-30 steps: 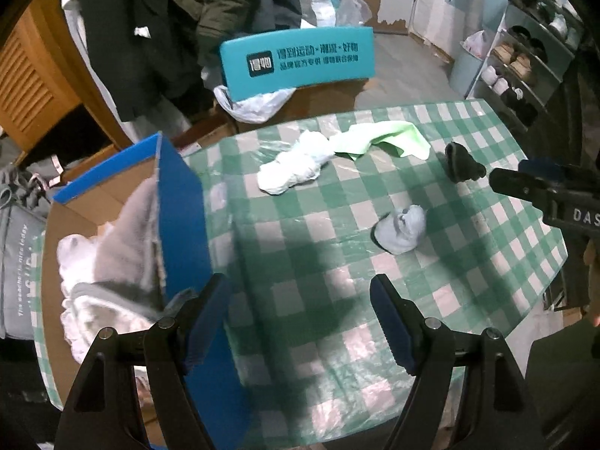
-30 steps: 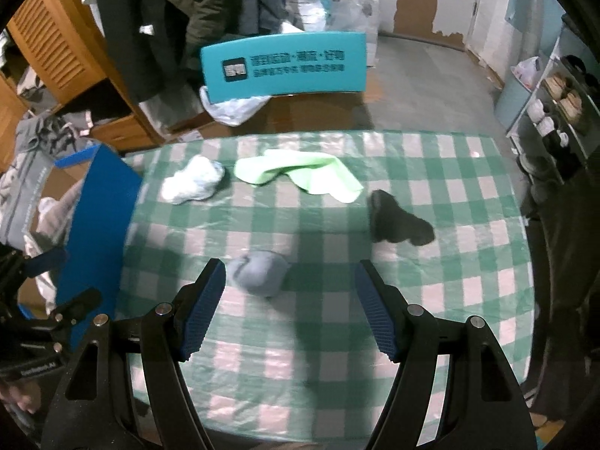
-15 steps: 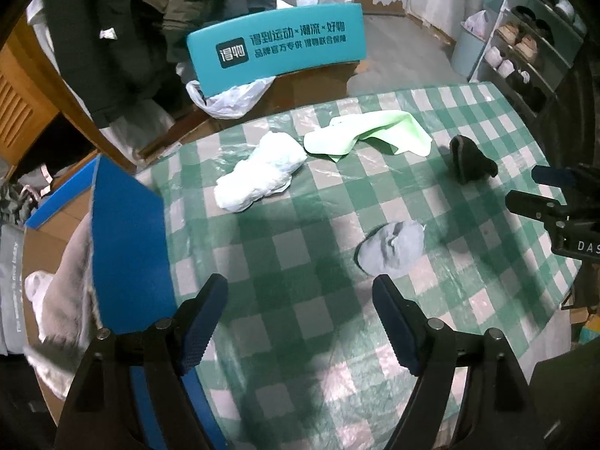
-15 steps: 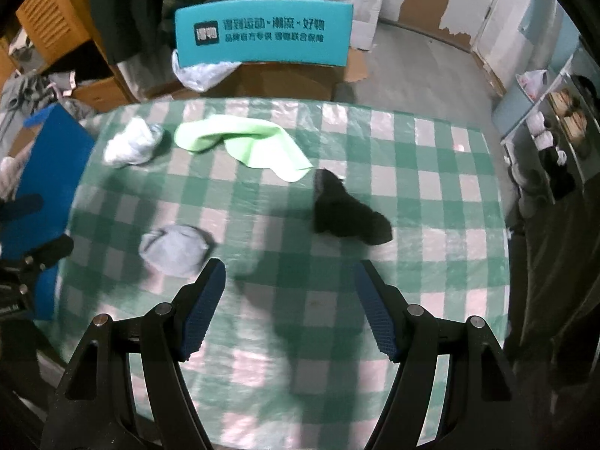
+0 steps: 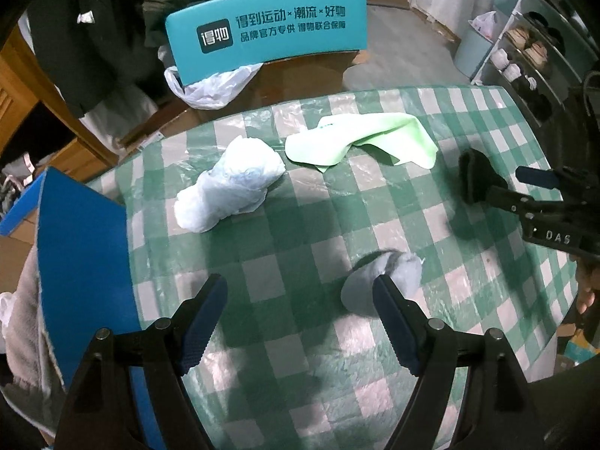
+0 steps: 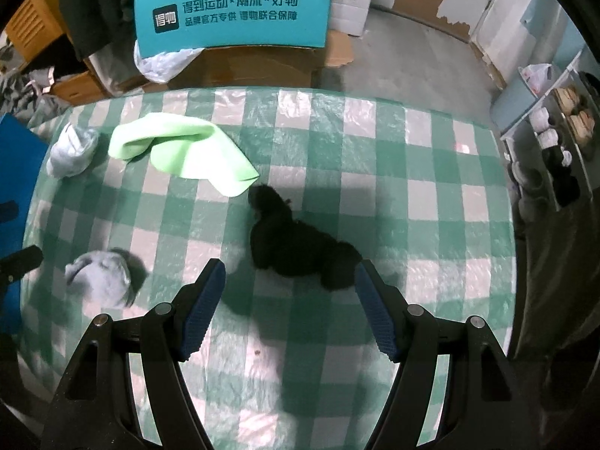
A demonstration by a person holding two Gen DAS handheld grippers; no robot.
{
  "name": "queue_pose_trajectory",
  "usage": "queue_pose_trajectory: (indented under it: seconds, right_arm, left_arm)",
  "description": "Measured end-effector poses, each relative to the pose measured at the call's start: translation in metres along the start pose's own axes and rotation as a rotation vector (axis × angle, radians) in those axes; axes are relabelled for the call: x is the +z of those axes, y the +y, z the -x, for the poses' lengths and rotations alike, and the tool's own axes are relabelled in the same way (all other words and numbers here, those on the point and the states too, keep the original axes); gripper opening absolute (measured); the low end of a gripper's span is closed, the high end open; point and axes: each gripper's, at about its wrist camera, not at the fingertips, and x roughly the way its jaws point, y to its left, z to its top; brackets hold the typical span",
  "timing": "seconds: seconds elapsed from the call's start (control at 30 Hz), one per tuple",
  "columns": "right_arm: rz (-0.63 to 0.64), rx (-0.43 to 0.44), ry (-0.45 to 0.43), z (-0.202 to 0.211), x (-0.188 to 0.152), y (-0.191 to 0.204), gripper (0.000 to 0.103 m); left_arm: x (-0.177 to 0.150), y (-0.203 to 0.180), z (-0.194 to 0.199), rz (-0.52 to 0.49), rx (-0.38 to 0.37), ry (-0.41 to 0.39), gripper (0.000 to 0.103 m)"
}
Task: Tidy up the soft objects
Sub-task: 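Lower the right tool onto the black sock and close it while the left tool approaches the small grey sock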
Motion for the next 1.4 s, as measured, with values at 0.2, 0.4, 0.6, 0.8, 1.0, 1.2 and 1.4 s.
queue_pose_trajectory:
  seconds: [0.2, 0.4, 0.6, 0.8, 1.0, 1.2, 1.4]
  right_arm:
    - [0.034, -0.015, 0.000, -0.014, 0.008, 0.005, 0.071]
    - [0.066, -0.041, 0.016, -0.028, 0.014, 0.009, 0.071]
    - [0.102, -0.066, 0.037, -0.041, 0.013, 0.010, 0.071]
    - [0.111, -0.062, 0.045, -0.042, 0.010, 0.010, 0.053]
    - [0.058, -0.008, 0.068, -0.037, 0.007, 0.004, 0.046]
    - [0.023, 0.014, 0.055, -0.023, -0.002, 0.011, 0.045]
    - [-0.037, 0.047, 0.030, -0.004, -0.012, 0.013, 0.045]
  left_arm:
    - [0.009, 0.003, -0.011, 0.022, -0.019, 0.010, 0.081]
    - [0.013, 0.001, -0.021, 0.037, -0.028, 0.029, 0.081]
    - [0.009, -0.007, -0.028, -0.003, -0.013, 0.043, 0.081]
    - [0.008, -0.010, -0.026, -0.001, -0.035, 0.041, 0.081]
    - [0.004, -0.019, -0.021, -0.029, -0.062, 0.032, 0.087]
    - [-0.004, -0.033, -0.025, -0.065, -0.072, 0.053, 0.087]
    - [-0.010, -0.047, -0.036, -0.092, -0.076, 0.074, 0.087]
